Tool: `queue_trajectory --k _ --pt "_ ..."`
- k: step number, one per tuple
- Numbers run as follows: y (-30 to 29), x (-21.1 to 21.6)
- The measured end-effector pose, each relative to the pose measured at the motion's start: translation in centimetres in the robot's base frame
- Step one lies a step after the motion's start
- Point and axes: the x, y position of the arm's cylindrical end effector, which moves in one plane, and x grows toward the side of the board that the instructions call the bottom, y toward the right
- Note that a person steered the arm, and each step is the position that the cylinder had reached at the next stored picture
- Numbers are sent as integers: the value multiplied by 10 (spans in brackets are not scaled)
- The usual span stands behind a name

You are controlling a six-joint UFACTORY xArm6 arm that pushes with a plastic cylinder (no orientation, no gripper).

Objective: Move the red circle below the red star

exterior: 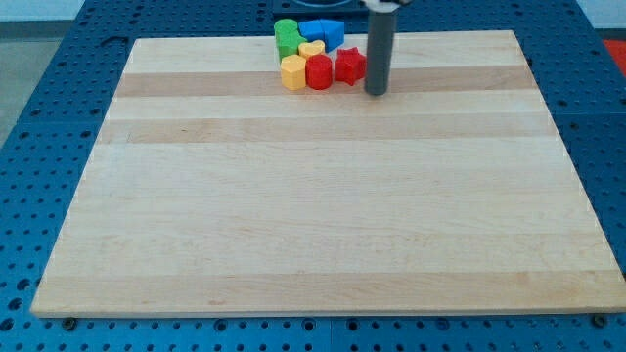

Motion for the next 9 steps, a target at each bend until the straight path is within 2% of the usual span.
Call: queue_trajectory --k 1,2,3,4,5,6,9 --pt "50 -56" --pt "62 -103" --pt "17 -100" --pt "-76 -55" --pt "-127 -22" --pt "-144 4" --pt "-143 28"
